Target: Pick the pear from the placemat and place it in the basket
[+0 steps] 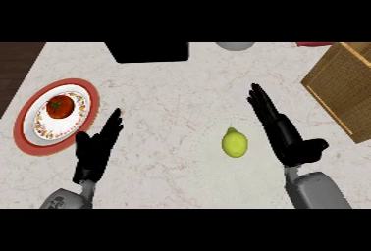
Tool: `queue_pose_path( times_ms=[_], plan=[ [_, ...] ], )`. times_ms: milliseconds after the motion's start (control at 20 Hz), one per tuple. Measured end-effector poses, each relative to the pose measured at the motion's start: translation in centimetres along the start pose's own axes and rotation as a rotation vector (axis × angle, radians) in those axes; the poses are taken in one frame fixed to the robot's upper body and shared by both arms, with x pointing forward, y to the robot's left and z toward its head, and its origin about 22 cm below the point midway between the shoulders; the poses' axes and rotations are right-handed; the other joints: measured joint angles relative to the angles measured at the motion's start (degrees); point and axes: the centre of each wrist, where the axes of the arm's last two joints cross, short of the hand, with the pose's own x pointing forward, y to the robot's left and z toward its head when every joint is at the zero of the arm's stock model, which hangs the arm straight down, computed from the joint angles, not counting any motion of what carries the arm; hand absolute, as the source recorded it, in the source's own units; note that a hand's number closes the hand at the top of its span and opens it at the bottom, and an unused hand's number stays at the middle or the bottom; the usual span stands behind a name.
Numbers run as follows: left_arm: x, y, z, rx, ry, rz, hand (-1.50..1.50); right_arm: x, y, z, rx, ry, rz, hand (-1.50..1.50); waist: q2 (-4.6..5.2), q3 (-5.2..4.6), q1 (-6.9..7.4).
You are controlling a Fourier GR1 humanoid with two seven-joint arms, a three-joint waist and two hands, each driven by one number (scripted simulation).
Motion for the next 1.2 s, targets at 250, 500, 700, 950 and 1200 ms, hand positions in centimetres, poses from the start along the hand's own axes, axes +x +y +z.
queue_pose_path(
  times_ms=[250,500,700,950,1200],
  plan=[
    [-1.0,1.7,0.2,0.027,0.061,-0.018,0.00,1.0,-0.3,-3.8,0.047,0.036,-0.210,1.50,0.55,-1.83,2.26],
    [-1.1,2.7,0.1,0.022,0.077,-0.002,0.00,2.7,3.6,-7.3,0.302,0.042,-0.345,-1.50,0.52,-2.20,3.69],
    [-1.8,3.8,0.7,0.035,0.088,0.013,0.00,4.7,8.1,-9.3,0.375,0.090,-0.271,-1.50,-0.10,-2.38,2.70],
    [-2.0,4.8,1.1,0.047,0.105,0.027,0.00,7.6,7.0,-11.5,0.378,0.173,0.063,-1.50,-0.39,-2.58,1.99],
    [-2.4,4.7,1.7,0.048,0.118,0.037,0.00,12.7,1.9,-14.0,0.357,0.235,0.458,-1.50,-0.37,-2.54,1.82]
  ],
)
